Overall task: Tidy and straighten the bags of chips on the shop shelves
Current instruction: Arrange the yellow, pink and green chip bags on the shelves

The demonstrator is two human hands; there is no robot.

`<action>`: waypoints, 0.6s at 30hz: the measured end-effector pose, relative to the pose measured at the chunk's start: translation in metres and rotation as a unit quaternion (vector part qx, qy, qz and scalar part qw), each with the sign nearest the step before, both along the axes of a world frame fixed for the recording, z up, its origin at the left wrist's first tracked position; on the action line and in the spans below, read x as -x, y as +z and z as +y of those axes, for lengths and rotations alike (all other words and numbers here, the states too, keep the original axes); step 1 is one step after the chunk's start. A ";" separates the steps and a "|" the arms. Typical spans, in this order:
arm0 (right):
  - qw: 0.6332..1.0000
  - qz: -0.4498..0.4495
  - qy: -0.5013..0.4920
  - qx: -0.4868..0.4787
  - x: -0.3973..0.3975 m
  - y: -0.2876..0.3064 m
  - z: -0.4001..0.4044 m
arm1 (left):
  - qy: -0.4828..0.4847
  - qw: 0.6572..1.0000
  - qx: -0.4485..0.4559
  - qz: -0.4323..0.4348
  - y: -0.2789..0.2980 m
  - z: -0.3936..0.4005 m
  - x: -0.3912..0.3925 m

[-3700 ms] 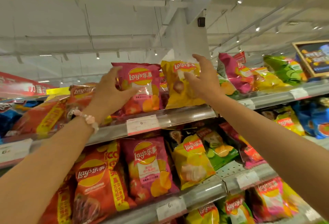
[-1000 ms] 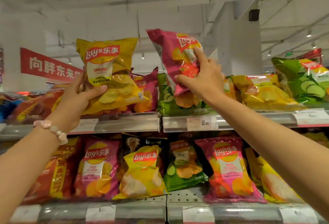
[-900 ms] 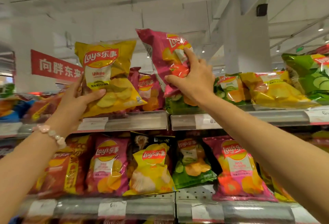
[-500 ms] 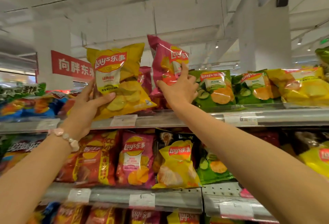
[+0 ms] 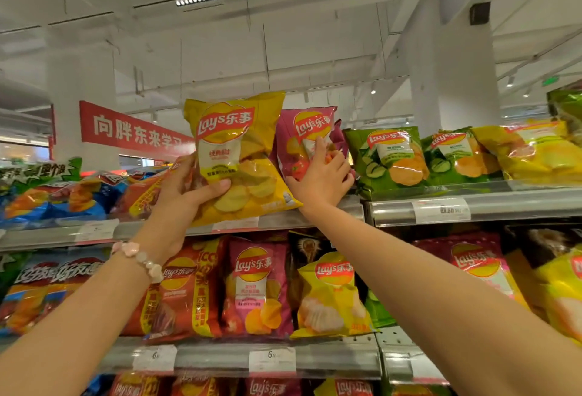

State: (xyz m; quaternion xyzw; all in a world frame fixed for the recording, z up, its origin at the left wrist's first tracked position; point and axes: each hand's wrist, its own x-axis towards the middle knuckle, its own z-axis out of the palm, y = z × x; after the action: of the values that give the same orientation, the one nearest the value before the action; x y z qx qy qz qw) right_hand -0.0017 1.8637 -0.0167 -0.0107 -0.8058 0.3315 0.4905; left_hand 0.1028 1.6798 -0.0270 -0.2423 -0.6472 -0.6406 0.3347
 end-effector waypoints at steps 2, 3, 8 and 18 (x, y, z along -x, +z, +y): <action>1.000 -0.023 0.005 -0.001 0.001 0.000 -0.003 | -0.006 1.000 -0.001 -0.006 0.000 0.002 0.000; 0.999 -0.038 0.012 0.004 0.001 0.001 -0.003 | -0.005 1.000 -0.002 -0.009 0.000 0.002 0.000; 0.999 -0.040 -0.020 0.024 0.000 0.010 -0.003 | 0.005 1.000 -0.013 -0.008 0.002 0.004 -0.001; 0.998 -0.041 -0.046 0.028 0.008 0.010 -0.005 | 0.019 1.000 -0.002 -0.016 0.005 -0.001 0.001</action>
State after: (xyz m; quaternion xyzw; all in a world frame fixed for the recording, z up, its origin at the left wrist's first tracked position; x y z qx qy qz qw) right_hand -0.0093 1.8584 -0.0065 -0.0750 -0.8142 0.3307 0.4713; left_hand 0.1017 1.6784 -0.0224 -0.2195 -0.6555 -0.6393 0.3368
